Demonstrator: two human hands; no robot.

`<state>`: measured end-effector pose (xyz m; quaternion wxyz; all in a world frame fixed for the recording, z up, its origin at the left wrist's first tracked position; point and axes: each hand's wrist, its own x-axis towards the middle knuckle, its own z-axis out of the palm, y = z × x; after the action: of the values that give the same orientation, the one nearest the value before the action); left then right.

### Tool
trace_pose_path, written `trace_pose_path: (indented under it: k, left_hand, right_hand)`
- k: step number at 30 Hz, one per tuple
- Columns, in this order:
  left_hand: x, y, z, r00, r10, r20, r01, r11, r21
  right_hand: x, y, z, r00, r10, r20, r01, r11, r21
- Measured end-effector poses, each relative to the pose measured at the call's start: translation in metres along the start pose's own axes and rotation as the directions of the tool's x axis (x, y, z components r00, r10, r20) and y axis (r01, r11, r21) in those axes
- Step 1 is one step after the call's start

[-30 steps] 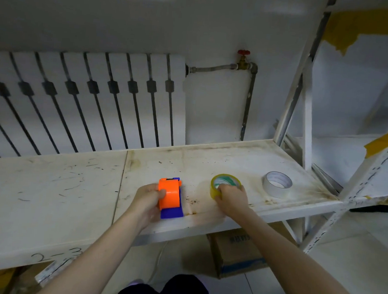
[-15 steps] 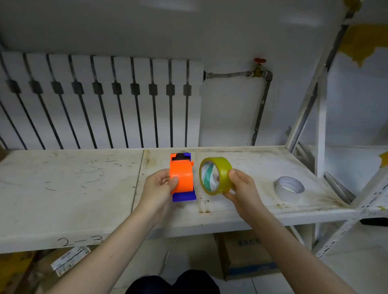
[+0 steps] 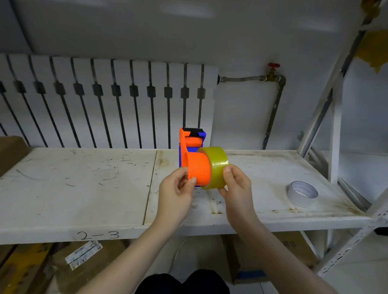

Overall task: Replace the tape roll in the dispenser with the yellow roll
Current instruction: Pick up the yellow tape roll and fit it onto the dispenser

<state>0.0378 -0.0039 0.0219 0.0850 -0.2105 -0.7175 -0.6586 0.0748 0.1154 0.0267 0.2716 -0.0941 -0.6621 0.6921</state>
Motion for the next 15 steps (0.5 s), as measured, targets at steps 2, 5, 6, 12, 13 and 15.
trace_pose_path:
  k: [2, 5, 6, 12, 13, 15]
  left_hand:
    - [-0.001, -0.002, -0.002, 1.0, 0.012, -0.014, -0.011, 1.0, 0.004]
    - [-0.003, -0.005, -0.003, 1.0, 0.012, -0.016, -0.012, 1.0, 0.015]
    - [-0.004, -0.006, -0.004, 1.0, 0.013, -0.012, -0.013, 1.0, 0.019]
    - [-0.003, -0.008, -0.009, 0.998, 0.016, 0.061, -0.016, 1.0, 0.001]
    - [-0.002, -0.007, -0.01, 0.997, 0.016, 0.08, -0.015, 1.0, -0.014]
    - [-0.001, -0.007, -0.011, 0.994, 0.003, 0.113, 0.001, 0.999, -0.032]
  right_hand:
    - [-0.002, 0.001, 0.002, 1.0, 0.006, 0.002, -0.006, 1.0, -0.011]
    - [-0.005, 0.003, 0.003, 1.0, 0.002, 0.01, -0.002, 0.999, -0.033]
    - [-0.006, 0.005, 0.003, 1.0, -0.004, 0.015, 0.005, 0.999, -0.042]
    - [-0.011, 0.011, 0.006, 0.996, -0.057, 0.062, 0.065, 0.986, -0.152]
    - [-0.011, 0.013, 0.006, 0.996, -0.056, 0.067, 0.067, 0.982, -0.175]
    - [-0.012, 0.016, 0.005, 0.996, -0.047, 0.078, 0.063, 0.975, -0.211]
